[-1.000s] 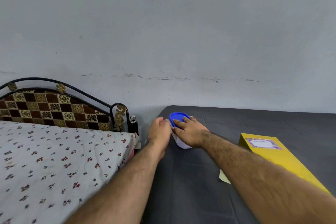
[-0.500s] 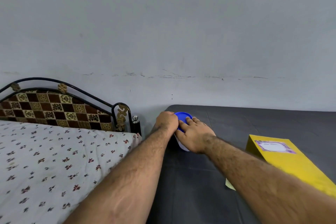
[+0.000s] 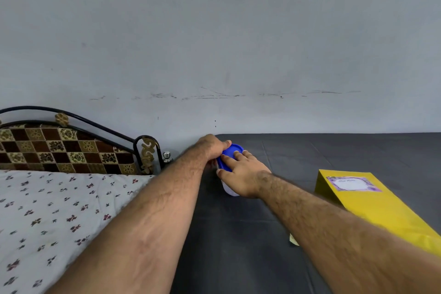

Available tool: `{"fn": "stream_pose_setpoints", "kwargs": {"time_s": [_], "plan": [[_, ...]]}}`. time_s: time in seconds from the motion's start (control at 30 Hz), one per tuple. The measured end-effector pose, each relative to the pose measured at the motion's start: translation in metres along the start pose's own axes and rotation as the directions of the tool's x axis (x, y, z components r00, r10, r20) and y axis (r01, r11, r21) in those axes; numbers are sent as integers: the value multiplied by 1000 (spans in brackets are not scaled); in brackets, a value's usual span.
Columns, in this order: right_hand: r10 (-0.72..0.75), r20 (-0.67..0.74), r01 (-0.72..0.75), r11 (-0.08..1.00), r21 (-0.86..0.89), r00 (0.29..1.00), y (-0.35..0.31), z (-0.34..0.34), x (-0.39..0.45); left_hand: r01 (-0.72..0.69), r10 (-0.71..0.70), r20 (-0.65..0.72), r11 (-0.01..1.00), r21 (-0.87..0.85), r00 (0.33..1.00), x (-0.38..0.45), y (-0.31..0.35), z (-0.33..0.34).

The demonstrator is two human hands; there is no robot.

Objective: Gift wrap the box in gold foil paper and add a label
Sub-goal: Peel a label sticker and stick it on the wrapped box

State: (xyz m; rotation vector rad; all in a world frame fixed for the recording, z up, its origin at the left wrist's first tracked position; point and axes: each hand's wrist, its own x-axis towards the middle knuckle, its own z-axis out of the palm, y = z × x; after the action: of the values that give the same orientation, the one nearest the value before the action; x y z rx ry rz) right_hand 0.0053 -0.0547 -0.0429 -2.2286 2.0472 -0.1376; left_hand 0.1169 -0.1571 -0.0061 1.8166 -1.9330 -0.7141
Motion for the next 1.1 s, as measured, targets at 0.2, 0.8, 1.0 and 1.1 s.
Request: {"fn": "stream_pose_setpoints", "kwargs": {"time_s": [0.2, 0.8, 1.0, 1.1], "plan": [[2, 21, -2, 1000, 9, 1000, 1, 0, -6, 119, -92, 114, 960, -253, 989, 17, -3, 9], [170, -169, -128, 964, 235, 971, 25, -55, -69, -196, 93, -244, 874, -444, 965, -73, -16, 5], [77, -86, -86, 991, -105, 993, 47, -76, -135, -486, 381, -413, 855, -183, 827, -143, -6, 23], [54, 12, -50, 968, -246, 998, 53, -78, -163, -548, 489, -295, 821, -162, 821, -177, 3, 40]]}}
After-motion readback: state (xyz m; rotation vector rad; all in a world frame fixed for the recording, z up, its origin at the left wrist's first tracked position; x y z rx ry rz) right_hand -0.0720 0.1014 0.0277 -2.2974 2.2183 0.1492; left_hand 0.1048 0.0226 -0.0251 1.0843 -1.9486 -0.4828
